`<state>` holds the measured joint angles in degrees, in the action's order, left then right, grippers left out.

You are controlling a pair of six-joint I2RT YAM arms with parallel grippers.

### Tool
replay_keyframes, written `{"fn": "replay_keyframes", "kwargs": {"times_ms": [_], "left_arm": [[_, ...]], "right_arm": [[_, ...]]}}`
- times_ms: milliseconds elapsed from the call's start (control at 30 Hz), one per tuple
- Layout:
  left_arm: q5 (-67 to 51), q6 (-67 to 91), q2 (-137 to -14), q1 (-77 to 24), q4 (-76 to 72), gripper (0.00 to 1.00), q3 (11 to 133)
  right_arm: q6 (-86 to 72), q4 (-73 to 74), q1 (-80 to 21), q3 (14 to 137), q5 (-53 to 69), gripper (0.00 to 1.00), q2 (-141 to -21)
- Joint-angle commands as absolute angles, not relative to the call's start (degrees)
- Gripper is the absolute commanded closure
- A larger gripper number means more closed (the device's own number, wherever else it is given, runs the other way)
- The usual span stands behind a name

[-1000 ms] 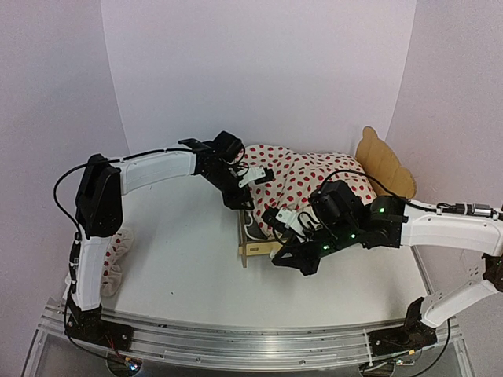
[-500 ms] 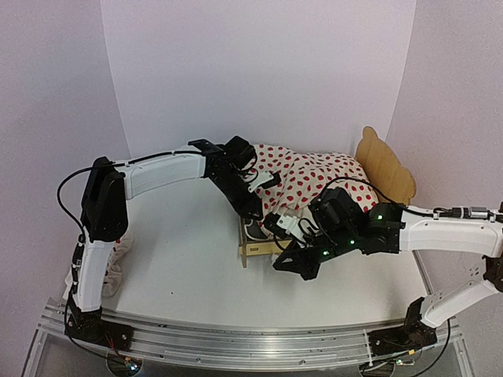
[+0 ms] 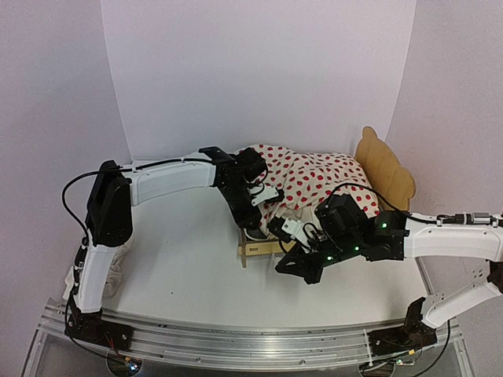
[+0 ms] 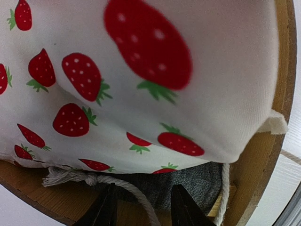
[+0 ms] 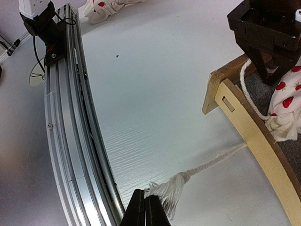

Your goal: Set up the pet bed

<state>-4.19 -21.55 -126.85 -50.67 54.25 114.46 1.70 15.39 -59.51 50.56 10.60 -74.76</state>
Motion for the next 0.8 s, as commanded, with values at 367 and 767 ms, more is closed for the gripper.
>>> {"fn": "replay_keyframes", "kwargs": {"times_ms": [367, 767], "left_arm": [[15.33, -35.76, -131.62, -53.61, 59.09, 0.73, 112.41], [14.70, -33.25, -130.33, -53.82, 61.91, 1.00, 117.61]], "right_arm": [[3.94, 7.56, -59.59, 47.89, 12.66, 1.00, -72.76], [4.22, 7.29, -58.82, 47.16, 14.49, 1.00, -71.87]]}}
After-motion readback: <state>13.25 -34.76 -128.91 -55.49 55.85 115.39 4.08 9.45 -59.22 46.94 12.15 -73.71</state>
